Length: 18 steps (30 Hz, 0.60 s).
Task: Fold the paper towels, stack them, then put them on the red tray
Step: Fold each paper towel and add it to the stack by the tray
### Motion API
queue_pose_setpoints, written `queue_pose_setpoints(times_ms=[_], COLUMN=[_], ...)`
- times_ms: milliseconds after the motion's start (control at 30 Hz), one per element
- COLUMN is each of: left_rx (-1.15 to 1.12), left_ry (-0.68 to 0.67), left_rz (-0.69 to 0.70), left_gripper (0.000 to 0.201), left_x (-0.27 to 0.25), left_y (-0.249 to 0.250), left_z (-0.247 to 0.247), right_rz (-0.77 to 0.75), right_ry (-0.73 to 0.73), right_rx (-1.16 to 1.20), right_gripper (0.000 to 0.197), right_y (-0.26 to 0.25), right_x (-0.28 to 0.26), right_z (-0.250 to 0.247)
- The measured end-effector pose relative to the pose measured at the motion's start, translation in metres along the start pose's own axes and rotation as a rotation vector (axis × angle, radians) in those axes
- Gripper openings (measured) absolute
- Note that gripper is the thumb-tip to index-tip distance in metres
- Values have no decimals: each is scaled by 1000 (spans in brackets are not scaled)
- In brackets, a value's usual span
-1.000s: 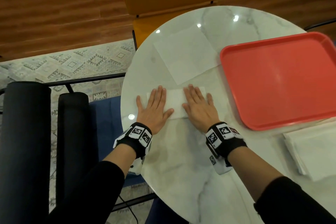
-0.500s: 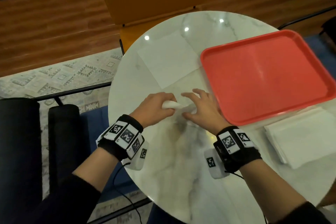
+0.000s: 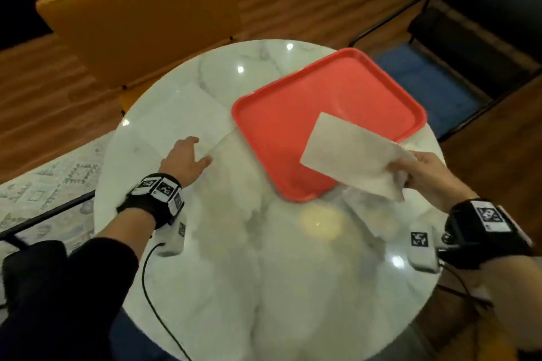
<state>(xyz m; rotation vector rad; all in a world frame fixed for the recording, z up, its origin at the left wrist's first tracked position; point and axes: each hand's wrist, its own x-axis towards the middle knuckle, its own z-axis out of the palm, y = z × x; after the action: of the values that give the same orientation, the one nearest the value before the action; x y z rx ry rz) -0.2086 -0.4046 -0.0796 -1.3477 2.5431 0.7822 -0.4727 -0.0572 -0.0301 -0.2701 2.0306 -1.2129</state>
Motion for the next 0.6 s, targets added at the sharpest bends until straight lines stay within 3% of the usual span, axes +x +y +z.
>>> queue_pose_setpoints(times_ms=[133,200,333,467,600], left_rx=[213,279,393,413,417], left_ry=[-66,-63,68,172,147], left_rz=[-91,-103,-61,3,18], left_gripper=[75,68,47,33,38], left_x=[22,22,15,12,10], left_y=[0,4,12,12,14], left_z=[13,20,30,40,42], right_rz=[31,62,118,128,84], right_ry=[27,-14,-128,-164,-71], right_rx=[-307,-476,-767,-918,-997], right_gripper=[26,24,20,12,32], right_y=[1,0,-2,2,11], right_x=[21,33,50,57,61], right_z=[-46,-58,-61,-52,-50])
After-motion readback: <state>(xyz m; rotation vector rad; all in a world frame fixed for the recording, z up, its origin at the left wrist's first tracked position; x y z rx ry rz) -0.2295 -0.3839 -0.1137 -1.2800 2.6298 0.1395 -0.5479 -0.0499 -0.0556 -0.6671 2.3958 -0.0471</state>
